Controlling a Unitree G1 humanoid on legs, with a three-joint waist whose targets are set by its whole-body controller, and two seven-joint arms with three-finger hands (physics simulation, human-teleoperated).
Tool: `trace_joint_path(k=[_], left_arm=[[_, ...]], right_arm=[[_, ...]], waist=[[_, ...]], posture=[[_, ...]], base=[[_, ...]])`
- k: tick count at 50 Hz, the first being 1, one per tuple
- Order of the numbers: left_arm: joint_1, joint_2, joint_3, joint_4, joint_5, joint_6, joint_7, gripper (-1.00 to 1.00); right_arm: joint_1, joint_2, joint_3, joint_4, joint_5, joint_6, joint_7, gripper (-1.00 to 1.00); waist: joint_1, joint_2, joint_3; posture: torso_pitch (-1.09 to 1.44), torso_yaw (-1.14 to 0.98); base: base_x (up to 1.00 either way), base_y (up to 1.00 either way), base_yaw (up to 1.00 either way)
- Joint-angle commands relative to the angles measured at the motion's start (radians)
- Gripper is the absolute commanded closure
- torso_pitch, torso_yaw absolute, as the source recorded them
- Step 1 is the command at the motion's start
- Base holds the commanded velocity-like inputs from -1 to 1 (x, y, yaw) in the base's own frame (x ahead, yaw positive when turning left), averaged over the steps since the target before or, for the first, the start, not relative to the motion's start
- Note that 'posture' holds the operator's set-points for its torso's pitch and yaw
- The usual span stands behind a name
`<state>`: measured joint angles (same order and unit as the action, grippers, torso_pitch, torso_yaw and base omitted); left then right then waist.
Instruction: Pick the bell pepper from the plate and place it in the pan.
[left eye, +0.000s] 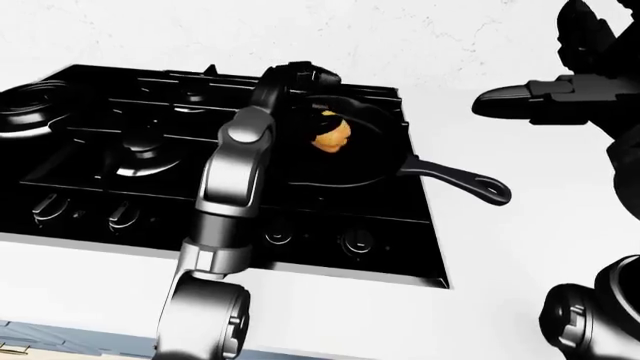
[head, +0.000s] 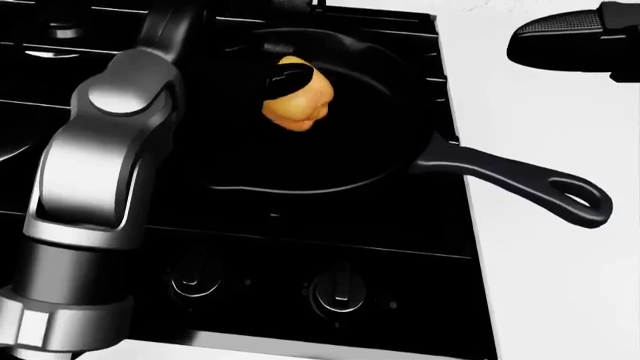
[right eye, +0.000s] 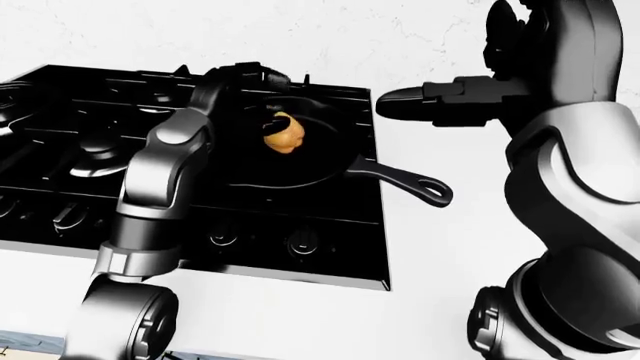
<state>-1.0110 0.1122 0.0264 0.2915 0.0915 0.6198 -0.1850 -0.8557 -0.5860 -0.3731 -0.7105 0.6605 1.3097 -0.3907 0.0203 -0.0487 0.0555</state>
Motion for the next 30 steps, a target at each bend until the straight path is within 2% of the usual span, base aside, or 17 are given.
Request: trace_joint_path(k=[1, 5, 7, 8, 10, 12, 22, 26, 30], left_arm=[[-0.038, 0.005, 0.005, -0.040, 0.000, -0.027, -0.001, 0.00], [-0.034, 0.003, 0.005, -0.037, 0.004, -0.033, -0.001, -0.08], [-0.035, 0.003, 0.007, -0.035, 0.004, -0.036, -0.002, -0.38], [-0.036, 0.003, 0.007, -0.036, 0.003, -0.034, -0.001, -0.38], [-0.041, 0.003, 0.010, -0.034, 0.001, -0.036, -0.001, -0.77], [-0.056, 0.004, 0.016, -0.031, -0.005, -0.031, 0.005, -1.00], [-0.140, 0.034, 0.053, -0.052, -0.067, 0.012, 0.068, -1.00], [-0.165, 0.057, 0.076, -0.059, -0.102, 0.020, 0.138, -1.00], [-0.144, 0.088, 0.111, -0.172, -0.155, 0.072, 0.225, -1.00]], right_arm=[[-0.028, -0.014, -0.013, -0.011, -0.005, -0.026, -0.005, -1.00], [-0.027, -0.014, -0.013, -0.011, -0.003, -0.026, -0.007, -1.00], [-0.029, -0.014, -0.012, -0.011, -0.002, -0.025, -0.009, -1.00], [-0.029, -0.015, -0.012, -0.010, -0.002, -0.026, -0.009, -1.00], [-0.030, -0.015, -0.011, -0.009, -0.001, -0.026, -0.010, -1.00], [-0.031, -0.016, -0.011, -0.009, 0.000, -0.027, -0.011, -1.00], [-0.031, -0.018, -0.012, -0.006, 0.005, -0.029, -0.014, -1.00], [-0.059, -0.018, -0.016, -0.013, 0.022, 0.000, -0.029, -1.00], [-0.086, -0.024, -0.018, -0.026, 0.044, 0.027, -0.050, -1.00]], waist=[[0.001, -0.003, -0.029], [0.001, -0.003, -0.028], [0.001, -0.003, -0.029], [0.001, -0.003, -0.029], [0.001, -0.003, -0.029], [0.001, -0.004, -0.029], [0.000, -0.004, -0.026], [-0.001, -0.002, -0.025], [-0.003, 0.004, -0.023]], posture=[[0.00, 0.00], [0.00, 0.00], [0.00, 0.00], [0.00, 0.00], [0.00, 0.00], [0.00, 0.00], [0.00, 0.00], [0.00, 0.00], [0.00, 0.00]], base=[[0.00, 0.00, 0.00], [0.00, 0.00, 0.00], [0.00, 0.00, 0.00], [0.00, 0.00, 0.00], [0.00, 0.00, 0.00], [0.00, 0.00, 0.00], [0.00, 0.00, 0.00], [0.00, 0.00, 0.00], [0.00, 0.00, 0.00]])
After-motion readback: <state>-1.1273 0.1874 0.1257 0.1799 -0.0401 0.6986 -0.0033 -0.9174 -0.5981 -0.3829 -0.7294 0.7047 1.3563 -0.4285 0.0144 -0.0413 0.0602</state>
